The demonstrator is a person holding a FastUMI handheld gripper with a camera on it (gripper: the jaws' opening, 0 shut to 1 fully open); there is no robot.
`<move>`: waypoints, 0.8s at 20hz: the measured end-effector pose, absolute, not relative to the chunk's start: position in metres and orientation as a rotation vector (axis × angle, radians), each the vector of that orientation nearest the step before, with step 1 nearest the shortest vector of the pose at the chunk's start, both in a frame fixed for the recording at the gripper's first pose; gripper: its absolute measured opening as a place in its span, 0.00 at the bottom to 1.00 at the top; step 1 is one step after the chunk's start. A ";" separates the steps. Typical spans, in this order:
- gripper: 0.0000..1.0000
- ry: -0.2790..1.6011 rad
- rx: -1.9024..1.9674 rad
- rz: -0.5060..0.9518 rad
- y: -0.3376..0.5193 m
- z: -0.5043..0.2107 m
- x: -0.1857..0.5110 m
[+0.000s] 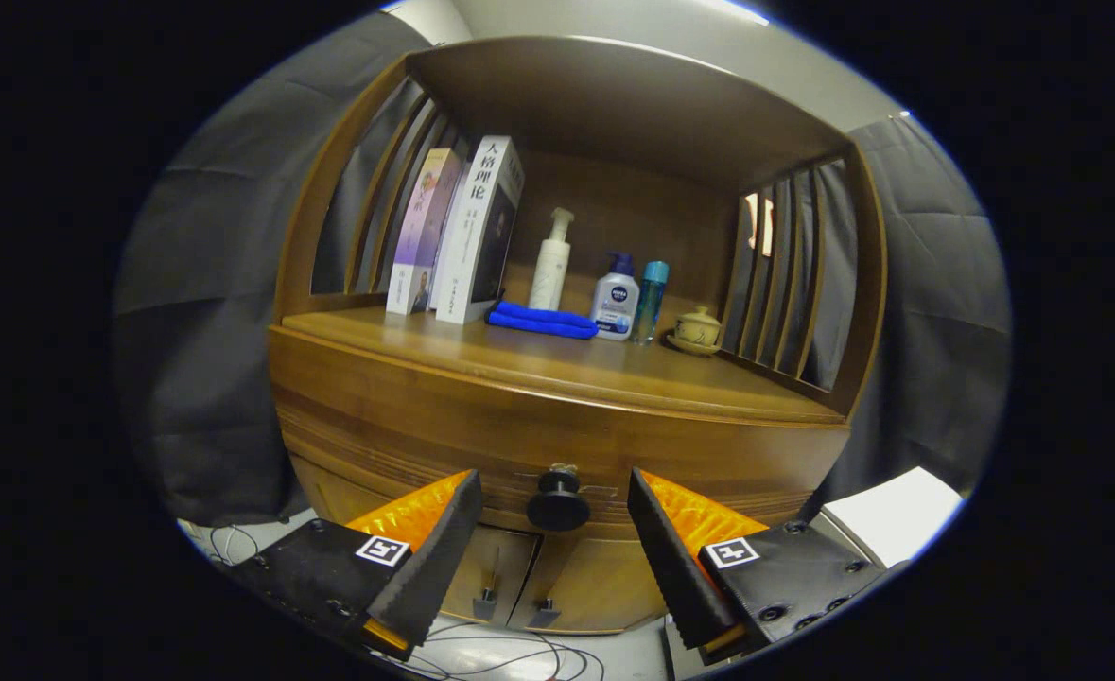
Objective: Pull open the drawer, take out the items inside it, and place them on the countertop above the cabinet.
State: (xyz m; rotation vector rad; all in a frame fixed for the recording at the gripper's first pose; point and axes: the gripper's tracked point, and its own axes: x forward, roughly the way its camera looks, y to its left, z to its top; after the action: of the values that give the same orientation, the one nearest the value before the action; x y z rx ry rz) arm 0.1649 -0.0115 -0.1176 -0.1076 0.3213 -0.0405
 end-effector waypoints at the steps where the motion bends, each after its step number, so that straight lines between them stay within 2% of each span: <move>1: 0.98 0.339 -0.093 -0.032 -0.007 -0.123 0.170; 8: 0.97 0.416 -0.054 -0.024 -0.004 -0.153 0.195; 15: 0.65 0.444 0.039 -0.066 -0.016 -0.161 0.195; 16: 0.65 0.440 0.057 -0.063 -0.016 -0.160 0.195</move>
State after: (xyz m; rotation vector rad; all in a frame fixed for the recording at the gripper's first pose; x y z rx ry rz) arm 0.1954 -0.0158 -0.1603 0.0566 0.4399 -0.0634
